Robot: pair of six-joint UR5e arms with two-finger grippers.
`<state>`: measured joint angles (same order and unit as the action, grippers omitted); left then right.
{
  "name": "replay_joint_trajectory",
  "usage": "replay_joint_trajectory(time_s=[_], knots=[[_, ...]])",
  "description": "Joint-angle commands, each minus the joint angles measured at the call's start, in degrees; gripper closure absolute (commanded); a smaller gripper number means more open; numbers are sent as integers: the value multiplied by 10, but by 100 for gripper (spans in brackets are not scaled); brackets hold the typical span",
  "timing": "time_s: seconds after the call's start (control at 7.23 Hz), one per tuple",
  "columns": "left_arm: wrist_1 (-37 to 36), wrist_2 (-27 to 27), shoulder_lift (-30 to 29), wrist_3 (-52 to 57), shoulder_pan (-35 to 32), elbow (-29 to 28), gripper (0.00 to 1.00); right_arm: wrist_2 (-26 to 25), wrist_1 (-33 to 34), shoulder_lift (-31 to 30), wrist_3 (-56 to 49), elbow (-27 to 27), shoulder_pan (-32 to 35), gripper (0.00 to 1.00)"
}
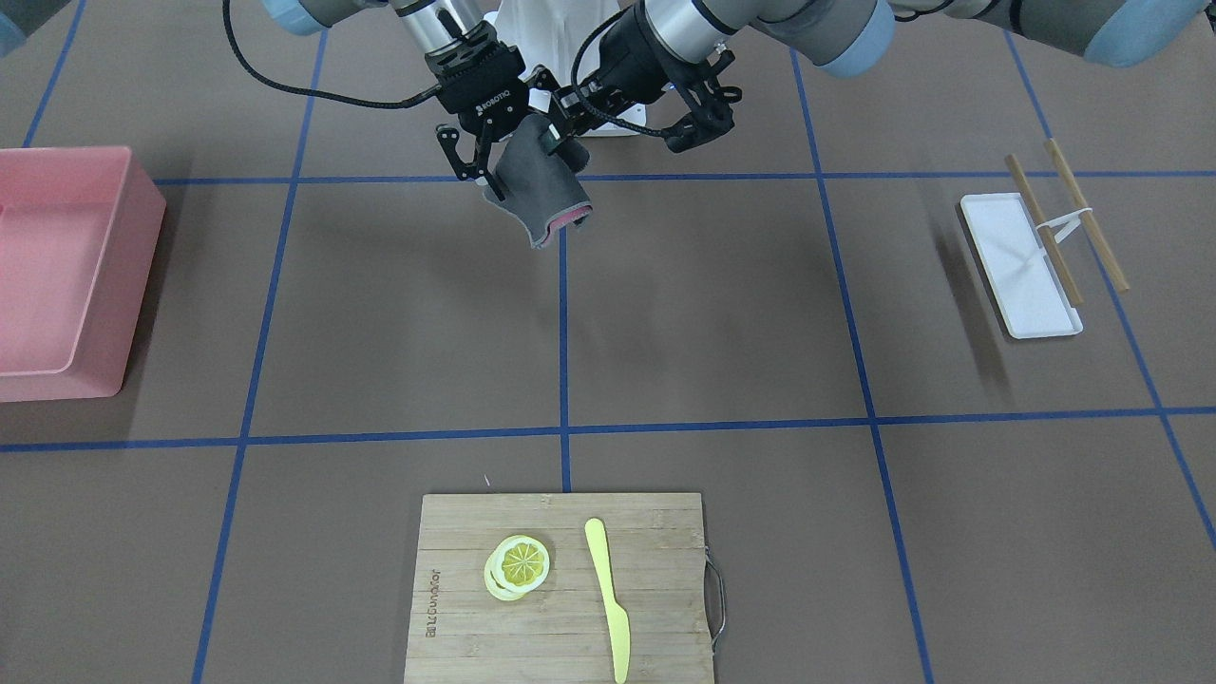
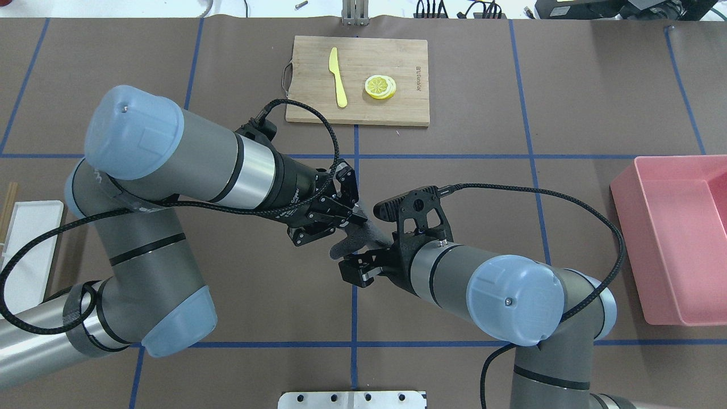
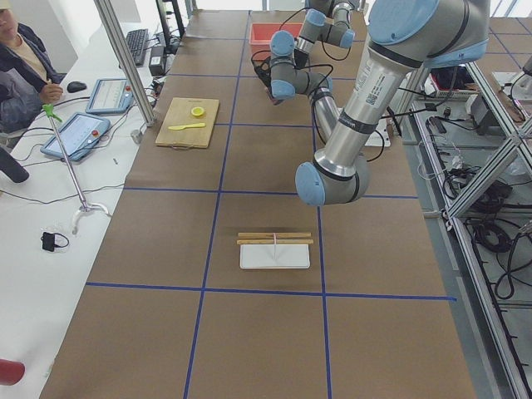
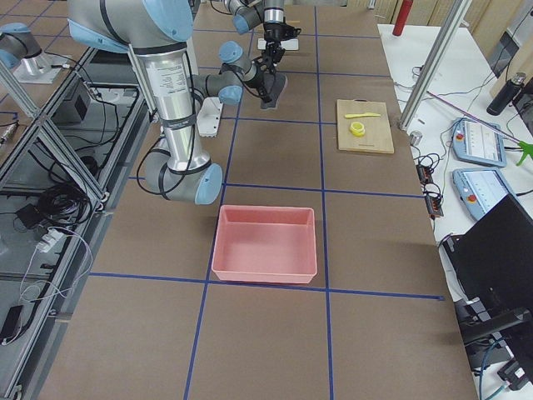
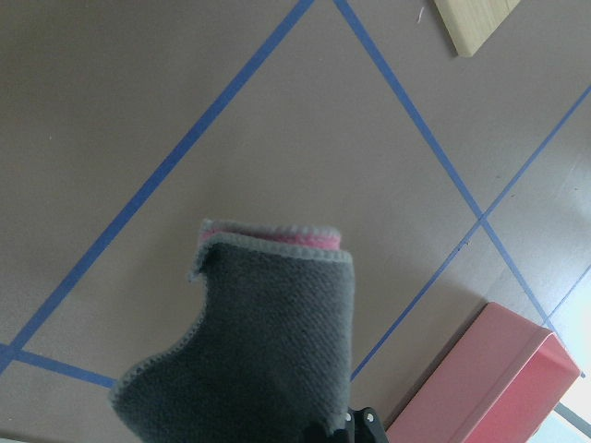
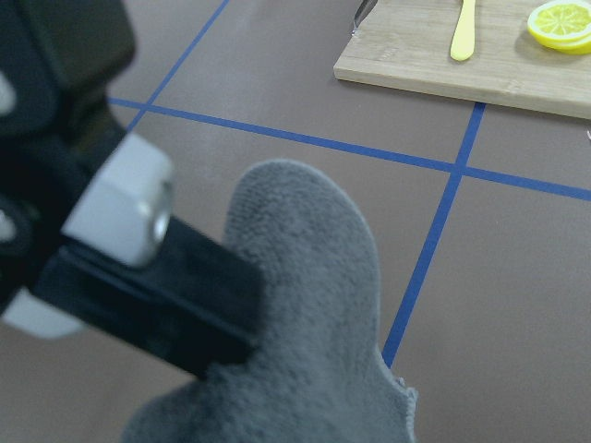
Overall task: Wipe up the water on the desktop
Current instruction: 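Grasp the hanging end of the gray cloth with the right gripper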
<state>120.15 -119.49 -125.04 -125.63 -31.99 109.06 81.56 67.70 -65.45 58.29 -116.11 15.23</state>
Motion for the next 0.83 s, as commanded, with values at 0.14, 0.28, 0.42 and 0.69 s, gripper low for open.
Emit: replay_joint_trajectory(time_s=[0.14,0.28,0.42,0.69], knots=[[1,3,3,1,3,6,100,-5,-4,-3,44,-15,-6,83],[1,3,2,1,3,6,100,-4,-4,-5,45,-17,-6,100],[1,3,2,1,3,6,100,-4,-4,-7,45,-17,-7,100],[2,3,4,2,3,6,100,-4,-5,-8,45,-18,-9,100]])
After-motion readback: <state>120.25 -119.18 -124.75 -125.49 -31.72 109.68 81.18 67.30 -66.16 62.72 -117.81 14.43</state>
